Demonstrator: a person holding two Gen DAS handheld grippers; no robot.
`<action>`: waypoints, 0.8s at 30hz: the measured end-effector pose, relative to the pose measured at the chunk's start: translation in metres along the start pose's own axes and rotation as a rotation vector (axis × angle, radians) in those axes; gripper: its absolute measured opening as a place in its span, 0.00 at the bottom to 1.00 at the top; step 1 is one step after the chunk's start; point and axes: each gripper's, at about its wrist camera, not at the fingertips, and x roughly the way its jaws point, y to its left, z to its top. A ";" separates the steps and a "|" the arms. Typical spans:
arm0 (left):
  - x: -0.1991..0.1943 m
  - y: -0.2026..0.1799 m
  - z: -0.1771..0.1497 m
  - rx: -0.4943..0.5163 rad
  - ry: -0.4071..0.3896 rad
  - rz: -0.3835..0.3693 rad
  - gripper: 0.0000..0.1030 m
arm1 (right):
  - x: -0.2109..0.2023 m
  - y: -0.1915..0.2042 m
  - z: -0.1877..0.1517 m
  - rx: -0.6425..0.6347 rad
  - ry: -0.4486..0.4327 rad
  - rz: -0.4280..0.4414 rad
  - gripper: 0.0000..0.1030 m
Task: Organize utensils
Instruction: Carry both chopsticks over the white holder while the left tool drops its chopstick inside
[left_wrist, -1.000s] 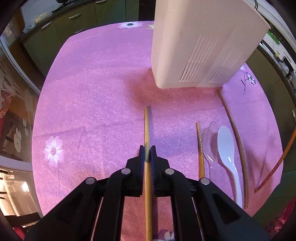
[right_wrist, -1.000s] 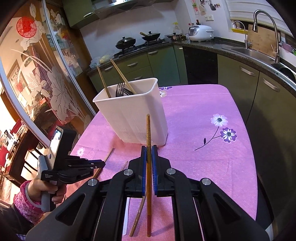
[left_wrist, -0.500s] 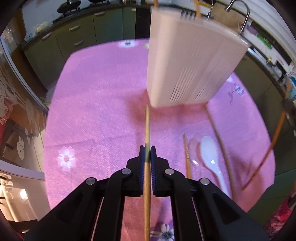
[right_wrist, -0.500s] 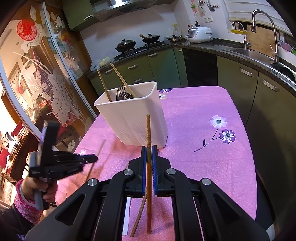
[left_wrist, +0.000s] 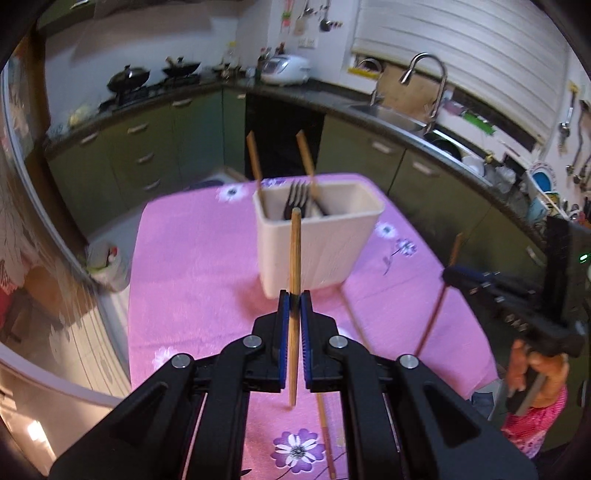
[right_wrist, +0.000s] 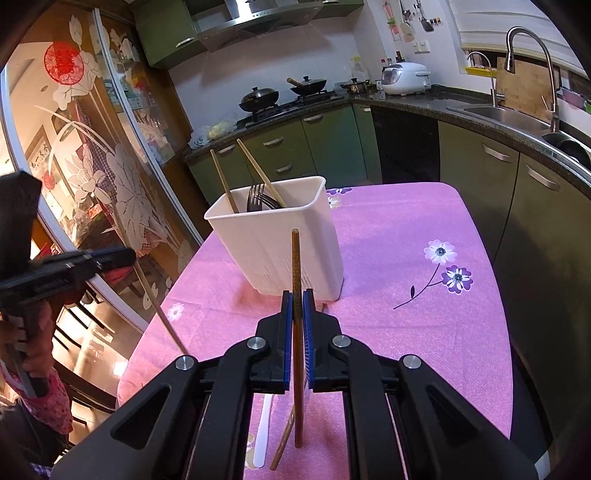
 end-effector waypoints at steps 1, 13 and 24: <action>-0.005 -0.003 0.005 0.007 -0.009 -0.009 0.06 | -0.001 0.000 0.000 -0.001 -0.003 0.001 0.06; -0.060 -0.026 0.102 0.019 -0.271 0.013 0.06 | -0.007 -0.004 0.000 0.005 -0.017 0.006 0.06; -0.009 -0.018 0.137 -0.015 -0.307 0.098 0.06 | -0.018 -0.002 0.009 0.004 -0.056 0.009 0.06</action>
